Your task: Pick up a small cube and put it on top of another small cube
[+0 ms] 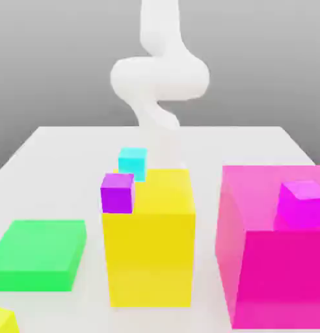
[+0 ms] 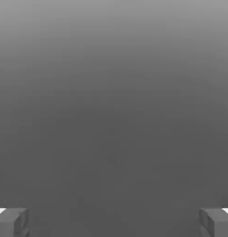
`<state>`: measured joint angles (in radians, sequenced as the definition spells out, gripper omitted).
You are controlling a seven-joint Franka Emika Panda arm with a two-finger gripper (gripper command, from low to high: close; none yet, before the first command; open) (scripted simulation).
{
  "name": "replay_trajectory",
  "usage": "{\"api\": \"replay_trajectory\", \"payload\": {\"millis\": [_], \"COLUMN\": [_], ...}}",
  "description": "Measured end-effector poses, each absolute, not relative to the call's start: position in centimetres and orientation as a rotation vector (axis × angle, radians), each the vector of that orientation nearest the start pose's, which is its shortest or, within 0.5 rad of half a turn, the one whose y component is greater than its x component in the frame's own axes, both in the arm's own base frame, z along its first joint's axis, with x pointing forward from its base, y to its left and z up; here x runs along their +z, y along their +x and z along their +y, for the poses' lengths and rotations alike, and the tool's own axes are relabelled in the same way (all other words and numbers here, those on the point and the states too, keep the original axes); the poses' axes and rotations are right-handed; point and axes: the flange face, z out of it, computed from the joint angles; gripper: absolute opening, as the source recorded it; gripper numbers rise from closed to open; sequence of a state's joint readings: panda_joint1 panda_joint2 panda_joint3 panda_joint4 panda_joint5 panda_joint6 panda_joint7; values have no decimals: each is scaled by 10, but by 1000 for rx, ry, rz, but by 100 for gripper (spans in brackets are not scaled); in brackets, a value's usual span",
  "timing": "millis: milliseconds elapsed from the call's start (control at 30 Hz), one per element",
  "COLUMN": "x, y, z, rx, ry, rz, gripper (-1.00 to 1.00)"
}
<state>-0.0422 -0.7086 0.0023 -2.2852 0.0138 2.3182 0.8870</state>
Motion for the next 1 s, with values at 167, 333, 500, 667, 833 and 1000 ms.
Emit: {"api": "replay_trajectory", "payload": {"millis": [167, 333, 500, 667, 833, 1000], "x": [632, 567, 494, 413, 326, 236], "y": [437, 483, 516, 531, 535, 520], "z": [-51, -92, -137, -191, -229, -269], "rx": [-762, -598, -442, -299, -163, -43], "ry": [-2251, -2072, -1850, -1567, -1274, -929], "rz": [1547, 1874, 2184, 2485, 2735, 2962], "gripper": [0, 0, 0, 0, 0, 0]}}
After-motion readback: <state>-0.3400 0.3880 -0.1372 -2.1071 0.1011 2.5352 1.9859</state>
